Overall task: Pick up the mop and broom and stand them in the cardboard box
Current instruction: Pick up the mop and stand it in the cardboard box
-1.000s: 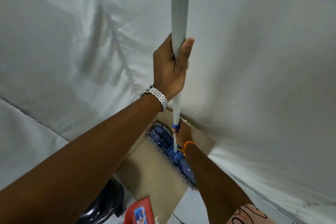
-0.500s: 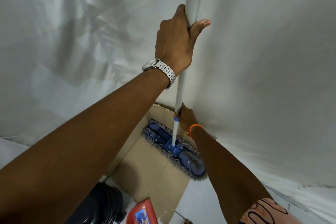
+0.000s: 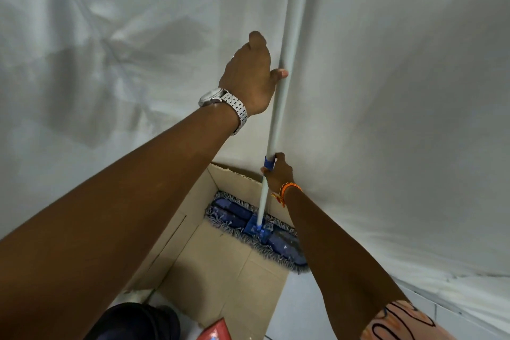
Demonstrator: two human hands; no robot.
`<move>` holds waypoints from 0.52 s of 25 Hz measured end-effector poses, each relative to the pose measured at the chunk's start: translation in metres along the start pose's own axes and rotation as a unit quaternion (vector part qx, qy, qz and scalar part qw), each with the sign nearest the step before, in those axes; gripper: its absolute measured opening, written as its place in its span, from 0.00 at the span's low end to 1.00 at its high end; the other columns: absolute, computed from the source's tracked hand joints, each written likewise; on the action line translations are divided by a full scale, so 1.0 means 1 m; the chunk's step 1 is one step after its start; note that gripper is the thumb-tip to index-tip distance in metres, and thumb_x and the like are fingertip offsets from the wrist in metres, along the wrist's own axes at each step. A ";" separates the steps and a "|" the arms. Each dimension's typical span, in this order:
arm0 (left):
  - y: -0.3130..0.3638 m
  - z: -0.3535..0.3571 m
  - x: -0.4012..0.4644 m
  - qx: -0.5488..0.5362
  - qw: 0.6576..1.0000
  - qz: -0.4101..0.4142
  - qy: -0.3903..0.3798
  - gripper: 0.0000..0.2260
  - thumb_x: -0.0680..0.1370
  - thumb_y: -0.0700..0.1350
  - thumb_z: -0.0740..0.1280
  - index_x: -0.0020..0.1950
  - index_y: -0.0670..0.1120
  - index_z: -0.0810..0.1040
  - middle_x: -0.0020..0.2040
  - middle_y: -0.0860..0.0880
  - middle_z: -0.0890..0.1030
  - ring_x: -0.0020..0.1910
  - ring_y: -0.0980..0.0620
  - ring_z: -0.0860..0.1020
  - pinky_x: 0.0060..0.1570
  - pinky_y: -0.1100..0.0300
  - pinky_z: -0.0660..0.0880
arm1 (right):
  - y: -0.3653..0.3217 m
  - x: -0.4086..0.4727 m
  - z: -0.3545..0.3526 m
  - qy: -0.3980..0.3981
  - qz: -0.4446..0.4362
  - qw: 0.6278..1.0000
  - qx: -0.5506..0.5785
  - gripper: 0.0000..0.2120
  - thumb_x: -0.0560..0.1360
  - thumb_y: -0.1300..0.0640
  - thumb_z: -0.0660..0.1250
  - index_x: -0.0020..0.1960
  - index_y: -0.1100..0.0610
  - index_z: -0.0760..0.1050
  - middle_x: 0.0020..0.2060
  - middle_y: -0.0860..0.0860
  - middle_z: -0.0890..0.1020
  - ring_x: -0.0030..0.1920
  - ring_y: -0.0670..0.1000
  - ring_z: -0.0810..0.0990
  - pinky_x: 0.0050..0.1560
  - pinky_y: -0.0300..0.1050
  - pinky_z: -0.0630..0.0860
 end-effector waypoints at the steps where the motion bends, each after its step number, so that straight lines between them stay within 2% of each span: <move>1: -0.002 0.004 0.000 -0.004 1.000 -0.005 -0.011 0.27 0.79 0.51 0.69 0.70 0.38 0.64 0.62 0.40 0.79 0.63 0.40 0.77 0.58 0.50 0.75 | 0.001 0.002 -0.001 -0.012 0.004 1.000 -0.002 0.21 0.76 0.60 0.68 0.65 0.60 0.66 0.54 0.58 0.76 0.51 0.58 0.76 0.53 0.50 0.74; 5: -0.006 0.009 -0.007 -0.014 1.000 -0.019 -0.020 0.25 0.80 0.50 0.66 0.71 0.38 0.64 0.63 0.39 0.79 0.64 0.39 0.77 0.61 0.48 0.75 | 0.002 0.000 -0.007 -0.032 0.018 0.999 -0.017 0.25 0.76 0.59 0.68 0.71 0.59 0.64 0.64 0.60 0.75 0.59 0.60 0.76 0.61 0.52 0.74; 7: -0.005 0.006 -0.017 -0.017 1.000 -0.022 -0.011 0.24 0.81 0.50 0.65 0.71 0.39 0.64 0.63 0.39 0.79 0.64 0.39 0.77 0.61 0.48 0.75 | 0.003 -0.009 -0.014 -0.030 0.034 0.999 -0.002 0.31 0.76 0.59 0.68 0.75 0.58 0.58 0.69 0.61 0.72 0.64 0.62 0.74 0.65 0.56 0.73; 9: -0.006 0.001 -0.031 -0.024 0.999 -0.033 0.001 0.22 0.81 0.49 0.65 0.71 0.40 0.65 0.63 0.40 0.79 0.65 0.40 0.77 0.61 0.49 0.74 | 0.009 -0.026 -0.025 -0.012 0.052 0.998 0.021 0.34 0.76 0.58 0.68 0.77 0.58 0.55 0.71 0.60 0.71 0.66 0.61 0.74 0.65 0.51 0.73; 11: -0.002 -0.009 -0.054 -0.041 0.998 -0.037 0.035 0.19 0.81 0.47 0.65 0.70 0.42 0.68 0.61 0.43 0.81 0.63 0.42 0.78 0.59 0.51 0.74 | 0.025 -0.061 -0.041 0.033 0.074 0.994 0.073 0.30 0.76 0.58 0.67 0.75 0.58 0.59 0.68 0.59 0.73 0.65 0.58 0.75 0.62 0.45 0.73; 13: 0.004 -0.020 -0.078 -0.070 0.994 -0.035 0.081 0.16 0.79 0.45 0.66 0.66 0.45 0.71 0.57 0.45 0.83 0.59 0.44 0.80 0.55 0.53 0.75 | 0.054 -0.107 -0.053 0.060 0.112 0.983 0.135 0.26 0.75 0.56 0.65 0.71 0.57 0.65 0.65 0.58 0.76 0.63 0.58 0.76 0.65 0.50 0.74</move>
Point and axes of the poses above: each hand's wrist, its own x-axis towards the middle knuckle, its own z-axis out of the palm, y = z × x, the point moved 6 cm from there along x, towards the middle knuckle
